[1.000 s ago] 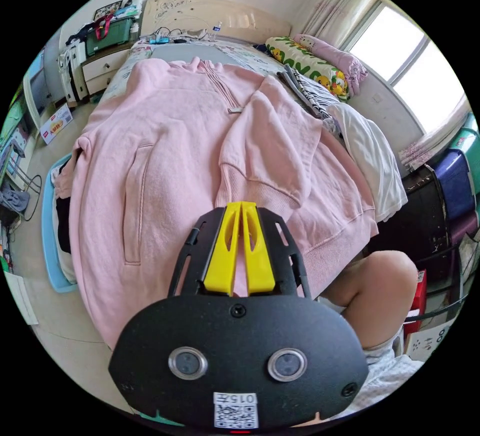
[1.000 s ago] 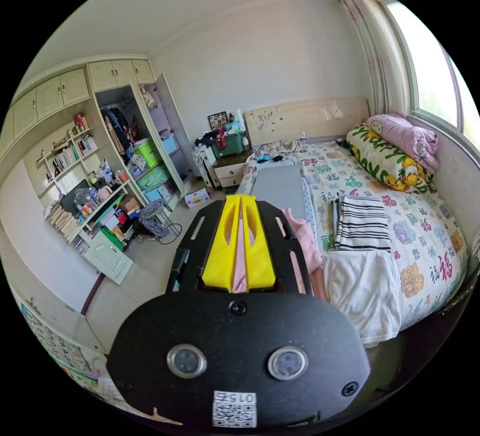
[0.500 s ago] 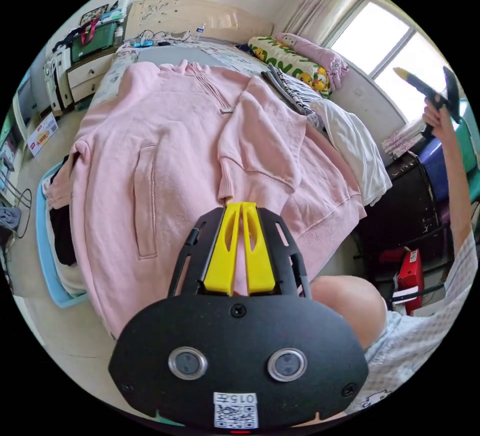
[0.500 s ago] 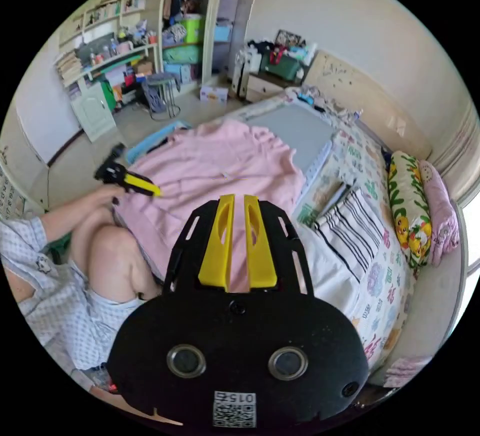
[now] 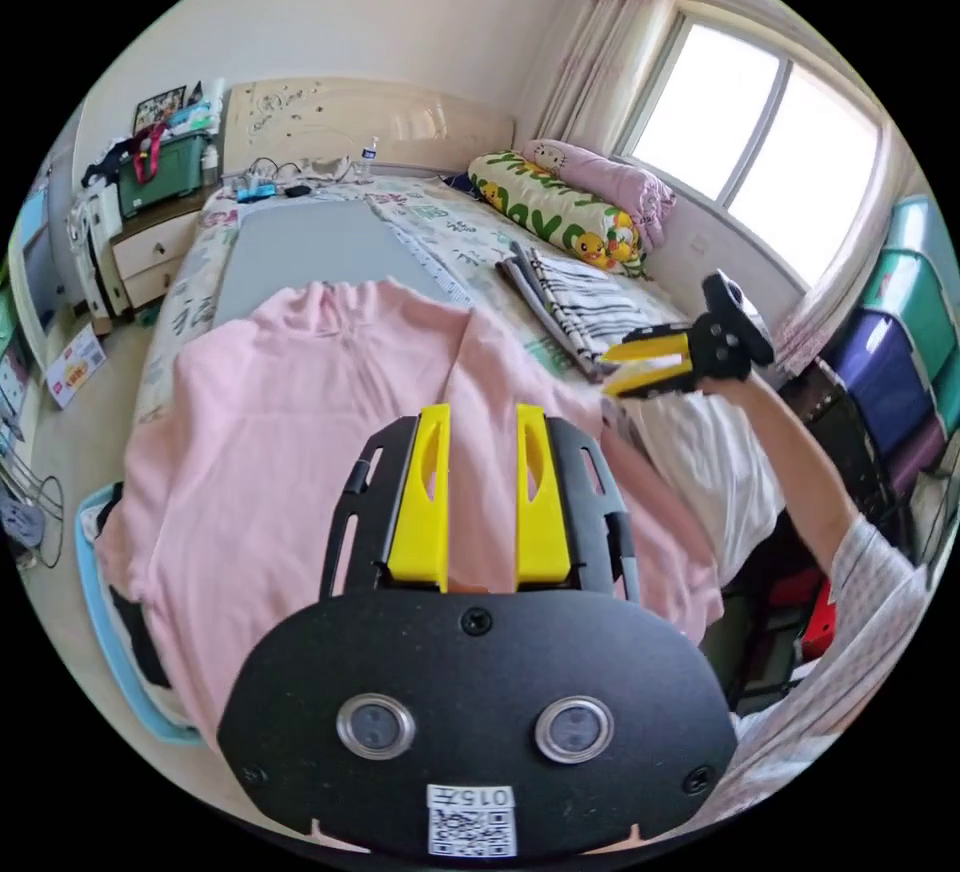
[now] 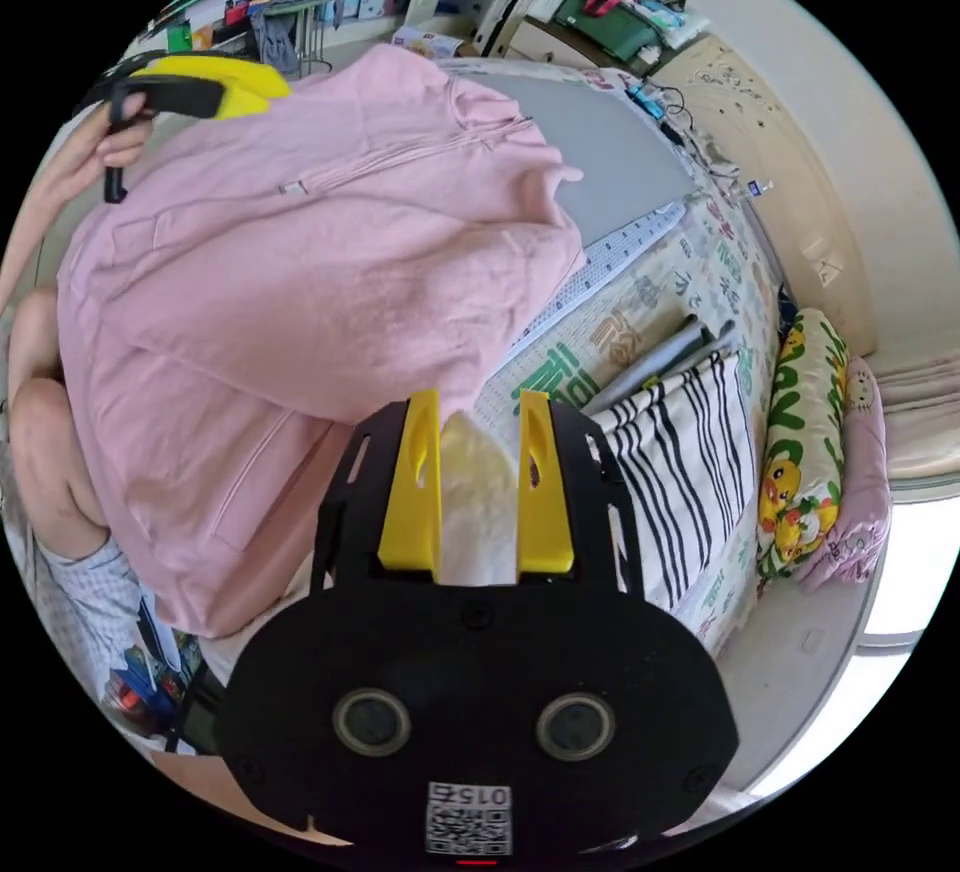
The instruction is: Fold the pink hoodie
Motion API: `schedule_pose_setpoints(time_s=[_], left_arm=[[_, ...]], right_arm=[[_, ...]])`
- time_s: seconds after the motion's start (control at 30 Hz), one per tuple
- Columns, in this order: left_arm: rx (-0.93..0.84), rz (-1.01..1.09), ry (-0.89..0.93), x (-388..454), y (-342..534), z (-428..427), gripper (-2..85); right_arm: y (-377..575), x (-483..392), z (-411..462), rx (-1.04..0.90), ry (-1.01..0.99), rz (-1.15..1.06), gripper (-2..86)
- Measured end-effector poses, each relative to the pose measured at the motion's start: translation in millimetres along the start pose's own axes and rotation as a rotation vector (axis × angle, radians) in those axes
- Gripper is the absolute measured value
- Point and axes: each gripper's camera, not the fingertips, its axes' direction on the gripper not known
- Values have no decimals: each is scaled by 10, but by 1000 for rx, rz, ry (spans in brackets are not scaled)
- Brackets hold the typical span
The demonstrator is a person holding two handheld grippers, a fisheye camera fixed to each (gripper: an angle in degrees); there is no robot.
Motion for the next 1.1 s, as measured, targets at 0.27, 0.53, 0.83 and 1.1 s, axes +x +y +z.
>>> schedule_pose_setpoints(time_s=[0.27, 0.53, 0.83, 1.1], left_arm=[[-100, -47, -24, 223, -1168, 1556, 110], [-238, 0, -175, 448, -1523, 2567, 57], [-109, 100, -186, 670, -1584, 2636, 32], [-242, 103, -33, 279, -1065, 1822, 104]], right_arm=[[-235, -361, 570, -148, 79, -169, 117], [-557, -272, 492, -146, 36, -86, 60], [-793, -237, 409, -144, 69, -29, 20], [-969, -262, 329, -131, 6, -101, 96]])
